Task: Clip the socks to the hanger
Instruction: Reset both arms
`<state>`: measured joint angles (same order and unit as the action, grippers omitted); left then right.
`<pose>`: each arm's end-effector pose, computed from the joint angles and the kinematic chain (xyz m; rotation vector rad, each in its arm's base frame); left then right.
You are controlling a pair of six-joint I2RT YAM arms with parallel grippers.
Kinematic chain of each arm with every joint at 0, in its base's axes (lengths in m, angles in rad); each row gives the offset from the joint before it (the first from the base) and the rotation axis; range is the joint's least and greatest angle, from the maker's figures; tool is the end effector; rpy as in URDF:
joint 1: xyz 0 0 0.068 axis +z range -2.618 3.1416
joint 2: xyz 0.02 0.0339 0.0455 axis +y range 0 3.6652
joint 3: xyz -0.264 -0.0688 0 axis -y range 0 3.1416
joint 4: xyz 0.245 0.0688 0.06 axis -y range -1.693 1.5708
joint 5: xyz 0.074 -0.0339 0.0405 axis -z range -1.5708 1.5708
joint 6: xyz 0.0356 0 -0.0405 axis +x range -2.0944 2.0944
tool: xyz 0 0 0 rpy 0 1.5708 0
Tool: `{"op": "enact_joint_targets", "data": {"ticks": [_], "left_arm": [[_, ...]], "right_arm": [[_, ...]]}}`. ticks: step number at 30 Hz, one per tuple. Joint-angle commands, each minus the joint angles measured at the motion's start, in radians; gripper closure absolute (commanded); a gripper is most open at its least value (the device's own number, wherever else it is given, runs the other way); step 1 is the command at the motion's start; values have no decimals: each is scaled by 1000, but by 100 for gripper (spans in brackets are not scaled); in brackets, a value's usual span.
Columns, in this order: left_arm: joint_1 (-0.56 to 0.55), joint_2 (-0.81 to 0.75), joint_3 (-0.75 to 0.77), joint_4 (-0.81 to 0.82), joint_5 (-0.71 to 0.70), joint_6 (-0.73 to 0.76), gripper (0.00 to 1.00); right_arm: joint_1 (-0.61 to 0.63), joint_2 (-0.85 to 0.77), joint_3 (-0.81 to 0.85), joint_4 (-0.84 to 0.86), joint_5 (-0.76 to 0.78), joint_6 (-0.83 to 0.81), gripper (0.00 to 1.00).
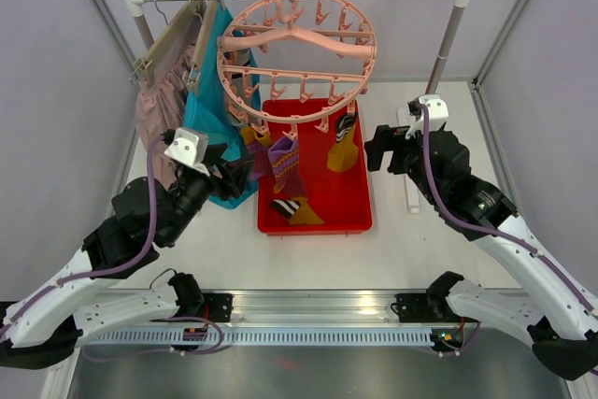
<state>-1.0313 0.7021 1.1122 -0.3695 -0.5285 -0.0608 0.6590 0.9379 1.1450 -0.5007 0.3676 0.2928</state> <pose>0.0790 -0.0970 0.4410 0.3248 1.5196 -0.4631 0.1611 0.1086 0.4044 -0.0853 1.8545 0.3216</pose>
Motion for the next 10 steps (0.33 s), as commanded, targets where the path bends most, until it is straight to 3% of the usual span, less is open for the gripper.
{"op": "enact_joint_targets", "data": {"ticks": [1, 10], "left_arm": [[-6, -26, -23, 20, -30, 33, 33], [-6, -46, -46, 18, -4, 45, 33]], "right_arm": [[1, -19, -22, 31, 21, 12, 2], [-1, -50, -51, 60, 19, 16, 2]]}}
